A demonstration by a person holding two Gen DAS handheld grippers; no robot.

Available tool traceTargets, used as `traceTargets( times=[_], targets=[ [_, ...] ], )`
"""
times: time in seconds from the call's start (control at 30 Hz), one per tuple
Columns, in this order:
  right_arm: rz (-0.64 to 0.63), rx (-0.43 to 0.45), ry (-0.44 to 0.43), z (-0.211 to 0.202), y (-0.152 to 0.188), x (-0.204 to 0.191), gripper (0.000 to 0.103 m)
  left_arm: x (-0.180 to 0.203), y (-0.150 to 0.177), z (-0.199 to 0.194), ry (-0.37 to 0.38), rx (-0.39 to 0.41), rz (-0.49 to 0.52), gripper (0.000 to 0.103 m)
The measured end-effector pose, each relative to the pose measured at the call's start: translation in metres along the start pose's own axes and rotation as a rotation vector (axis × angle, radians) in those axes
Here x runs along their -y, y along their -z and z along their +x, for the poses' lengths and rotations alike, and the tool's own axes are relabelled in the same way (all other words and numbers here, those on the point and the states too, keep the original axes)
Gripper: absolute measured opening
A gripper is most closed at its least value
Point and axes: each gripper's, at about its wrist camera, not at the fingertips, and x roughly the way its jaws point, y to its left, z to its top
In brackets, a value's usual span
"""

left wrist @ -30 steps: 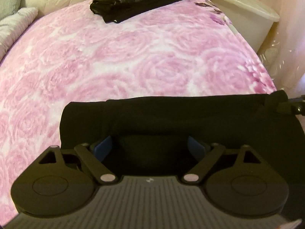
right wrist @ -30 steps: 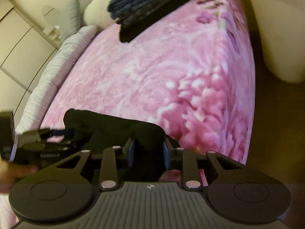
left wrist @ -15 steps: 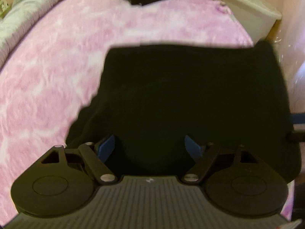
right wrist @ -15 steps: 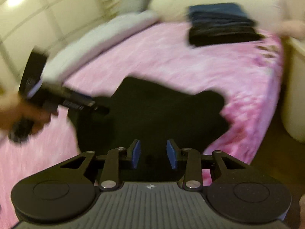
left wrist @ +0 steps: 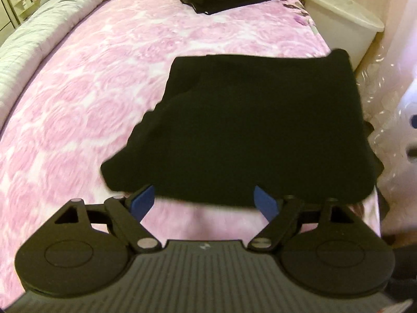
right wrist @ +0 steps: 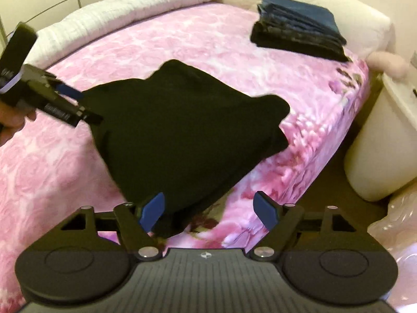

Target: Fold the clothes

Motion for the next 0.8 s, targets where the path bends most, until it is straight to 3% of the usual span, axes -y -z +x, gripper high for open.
traceTargets(
  times=[0.03, 0.23, 0.3, 0.4, 0.53, 0.57, 0.7, 0.8],
  targets=[
    [-0.011, -0.008, 0.004, -0.004, -0.002, -0.005, 0.040, 0.001, 0.007, -0.007, -0.003, -0.001, -0.005, 0.082],
    [-0.063, -0.040, -0.015, -0.020, -0.005, -0.034, 0.000, 0.005, 0.043, -0.038, -0.001, -0.003, -0.066, 0.083],
    [-0.095, -0.047, -0.022, -0.023, -0.004, -0.044, 0.000, 0.006, 0.052, -0.041, -0.015, 0.004, -0.032, 0.084],
    [-0.155, -0.075, -0.033, -0.023, -0.002, -0.060, 0.001, 0.009, 0.062, -0.041, -0.054, 0.026, 0.102, 0.085],
    [-0.308, -0.091, -0.022, -0.008, 0.006, -0.084, 0.037, 0.020, 0.066, -0.022, -0.095, 0.086, 0.387, 0.085],
    [-0.353, -0.090, -0.001, -0.002, 0.009, -0.091, 0.041, 0.023, 0.068, -0.015, -0.099, 0.114, 0.465, 0.085],
    [-0.656, -0.042, 0.154, 0.049, 0.038, -0.129, 0.073, 0.030, 0.078, 0.020, -0.113, 0.233, 0.738, 0.085],
    [-0.808, 0.006, 0.252, 0.089, 0.062, -0.142, 0.076, 0.033, 0.085, 0.046, -0.127, 0.295, 0.896, 0.085]
  ],
)
